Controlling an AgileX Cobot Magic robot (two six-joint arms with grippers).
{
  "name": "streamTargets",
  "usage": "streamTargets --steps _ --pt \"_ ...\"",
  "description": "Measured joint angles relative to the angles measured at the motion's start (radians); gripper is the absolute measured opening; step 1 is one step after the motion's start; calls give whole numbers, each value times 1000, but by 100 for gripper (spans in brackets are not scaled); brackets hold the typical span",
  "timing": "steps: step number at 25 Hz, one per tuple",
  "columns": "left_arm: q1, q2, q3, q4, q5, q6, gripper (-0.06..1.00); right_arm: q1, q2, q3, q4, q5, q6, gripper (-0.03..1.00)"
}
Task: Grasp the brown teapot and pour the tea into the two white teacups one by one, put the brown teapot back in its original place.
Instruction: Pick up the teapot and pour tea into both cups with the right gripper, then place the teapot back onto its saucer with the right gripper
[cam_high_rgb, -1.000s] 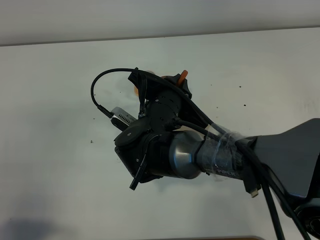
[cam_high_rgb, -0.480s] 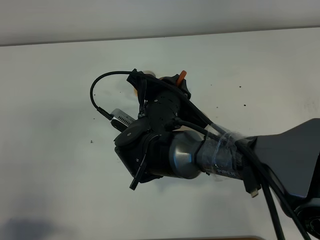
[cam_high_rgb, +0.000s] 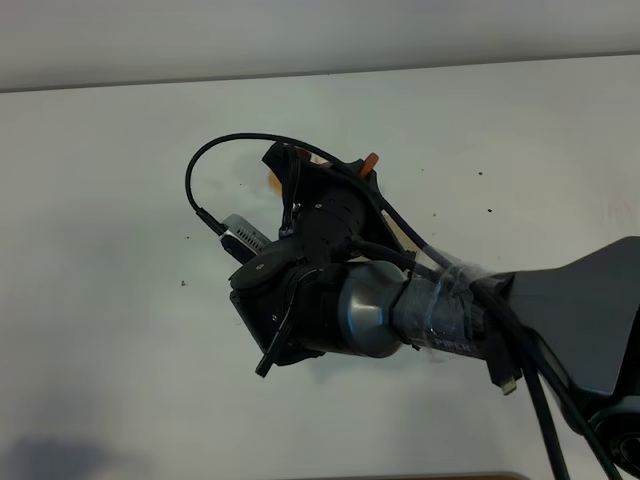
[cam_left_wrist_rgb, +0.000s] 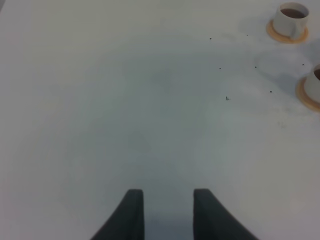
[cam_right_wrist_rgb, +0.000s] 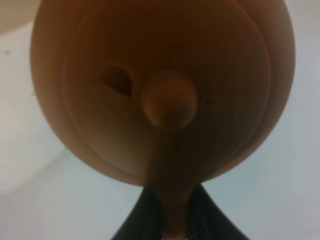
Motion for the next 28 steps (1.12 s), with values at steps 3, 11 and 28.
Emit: streamTargets --steps 3,11,28 --pt "0 0 0 0 0 0 24 0 0 0 11 19 52 9" --pt "0 0 0 0 0 0 24 0 -49 -22 127 63 158 9" --pt "0 0 0 0 0 -1 24 -164 -229 -103 867 78 407 9"
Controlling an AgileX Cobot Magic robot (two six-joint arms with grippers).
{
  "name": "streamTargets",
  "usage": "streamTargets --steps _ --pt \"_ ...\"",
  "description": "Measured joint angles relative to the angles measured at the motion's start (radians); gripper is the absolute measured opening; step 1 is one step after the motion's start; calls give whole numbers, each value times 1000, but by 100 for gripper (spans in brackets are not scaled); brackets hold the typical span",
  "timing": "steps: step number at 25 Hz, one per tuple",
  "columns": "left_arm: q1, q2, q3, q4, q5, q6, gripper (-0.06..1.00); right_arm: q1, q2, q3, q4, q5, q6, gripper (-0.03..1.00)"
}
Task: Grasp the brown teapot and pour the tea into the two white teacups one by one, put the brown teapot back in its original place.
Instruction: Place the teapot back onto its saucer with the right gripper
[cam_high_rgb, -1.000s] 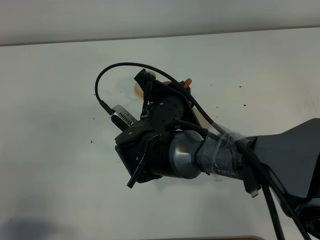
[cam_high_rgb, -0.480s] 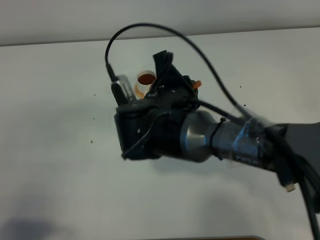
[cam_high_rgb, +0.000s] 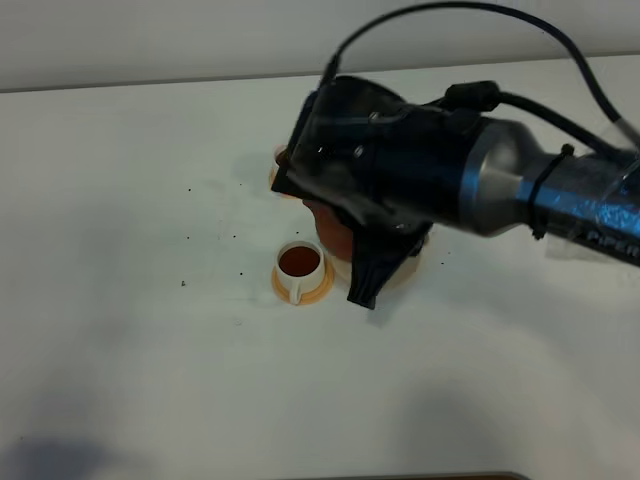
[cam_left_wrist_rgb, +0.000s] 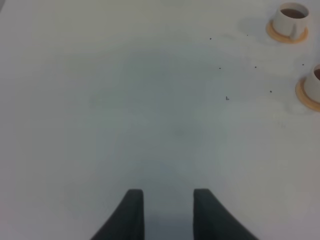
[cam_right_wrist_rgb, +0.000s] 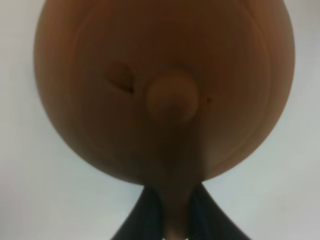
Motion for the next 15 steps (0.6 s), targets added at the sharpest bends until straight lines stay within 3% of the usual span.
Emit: streamTargets --steps 5,15 --pt "0 0 0 0 0 0 24 -53 0 0 186 3 12 9" --pt "0 0 0 0 0 0 24 -72 65 0 233 -22 15 9"
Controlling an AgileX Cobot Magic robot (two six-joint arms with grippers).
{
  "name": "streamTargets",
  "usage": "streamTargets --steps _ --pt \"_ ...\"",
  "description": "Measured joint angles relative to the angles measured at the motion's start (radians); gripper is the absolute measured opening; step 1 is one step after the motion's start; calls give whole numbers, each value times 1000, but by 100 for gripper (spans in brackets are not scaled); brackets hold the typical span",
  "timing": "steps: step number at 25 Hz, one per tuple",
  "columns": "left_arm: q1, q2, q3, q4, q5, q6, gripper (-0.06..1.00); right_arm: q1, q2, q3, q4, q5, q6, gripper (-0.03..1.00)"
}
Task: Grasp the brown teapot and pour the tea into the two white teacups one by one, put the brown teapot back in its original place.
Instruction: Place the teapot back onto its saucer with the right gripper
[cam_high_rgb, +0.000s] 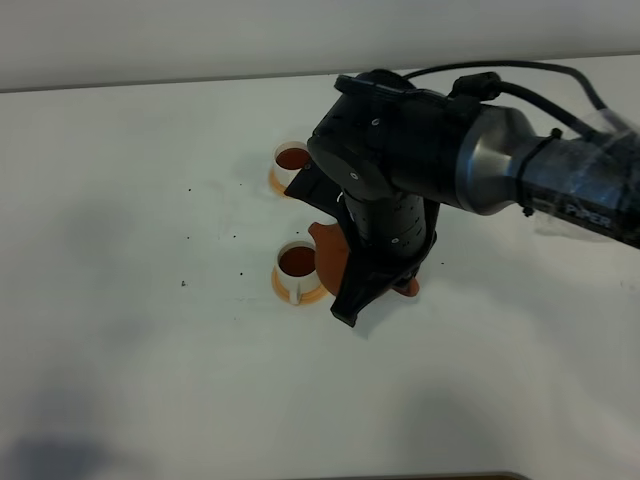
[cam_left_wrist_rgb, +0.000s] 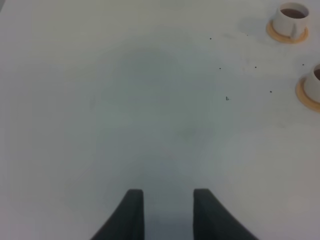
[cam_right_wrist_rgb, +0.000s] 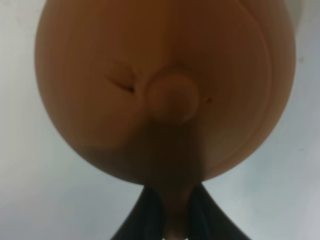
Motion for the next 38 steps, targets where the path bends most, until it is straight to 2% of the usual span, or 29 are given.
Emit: streamTargets --steps 5,13,25,32,38 --pt "0 0 0 0 0 0 24 -9 25 0 4 -35 0 9" --pt "0 0 0 0 0 1 24 -23 -19 0 -25 -29 0 9" --pt "0 0 0 0 0 1 24 -192 -17 0 70 -134 69 9" --pt "0 0 0 0 0 1 24 -202 67 0 77 -196 72 9" --pt "0 0 0 0 0 1 24 -202 108 0 82 -207 82 9"
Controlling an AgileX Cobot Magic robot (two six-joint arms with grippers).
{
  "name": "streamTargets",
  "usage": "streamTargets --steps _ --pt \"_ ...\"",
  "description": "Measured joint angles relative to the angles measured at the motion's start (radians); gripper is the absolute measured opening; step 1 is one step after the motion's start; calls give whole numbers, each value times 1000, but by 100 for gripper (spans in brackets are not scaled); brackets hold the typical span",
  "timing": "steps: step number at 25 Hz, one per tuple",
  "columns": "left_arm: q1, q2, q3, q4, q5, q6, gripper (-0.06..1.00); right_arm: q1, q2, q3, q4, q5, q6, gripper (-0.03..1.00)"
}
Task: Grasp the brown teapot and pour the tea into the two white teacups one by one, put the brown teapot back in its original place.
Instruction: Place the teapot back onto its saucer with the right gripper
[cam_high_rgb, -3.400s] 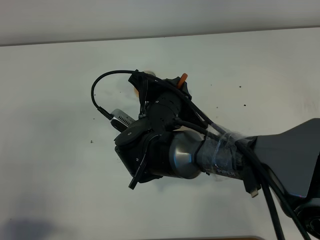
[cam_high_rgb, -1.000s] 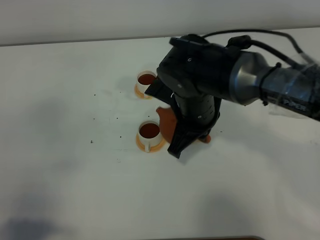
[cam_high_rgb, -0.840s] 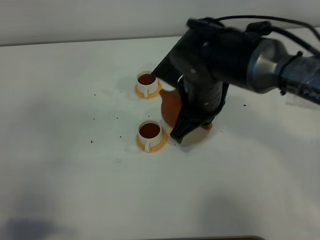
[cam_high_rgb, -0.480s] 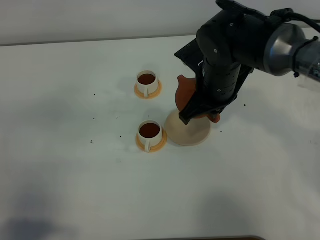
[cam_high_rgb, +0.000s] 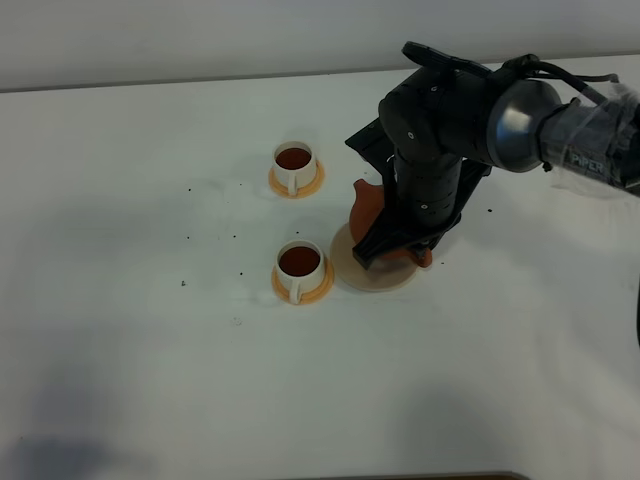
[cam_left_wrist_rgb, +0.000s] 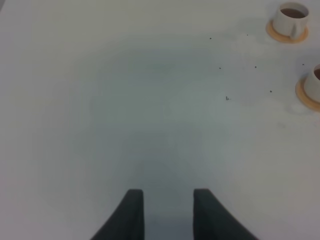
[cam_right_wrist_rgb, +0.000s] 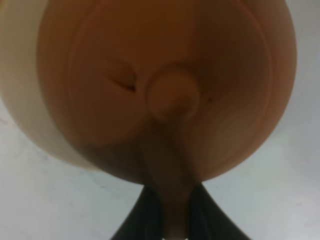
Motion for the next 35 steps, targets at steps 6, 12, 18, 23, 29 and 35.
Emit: streamTargets --steps 6,12,18,23,29,35 --pt "0 0 0 0 0 0 24 0 12 0 42 -1 1 9" --pt "0 0 0 0 0 -1 24 0 23 0 57 0 1 9" --pt "0 0 0 0 0 -1 24 0 23 0 62 0 1 9" --pt "0 0 0 0 0 -1 24 0 23 0 57 3 -2 9" --pt "0 0 0 0 0 -1 24 0 10 0 40 34 -3 9" --pt "0 0 0 0 0 -1 24 1 10 0 43 36 -8 9"
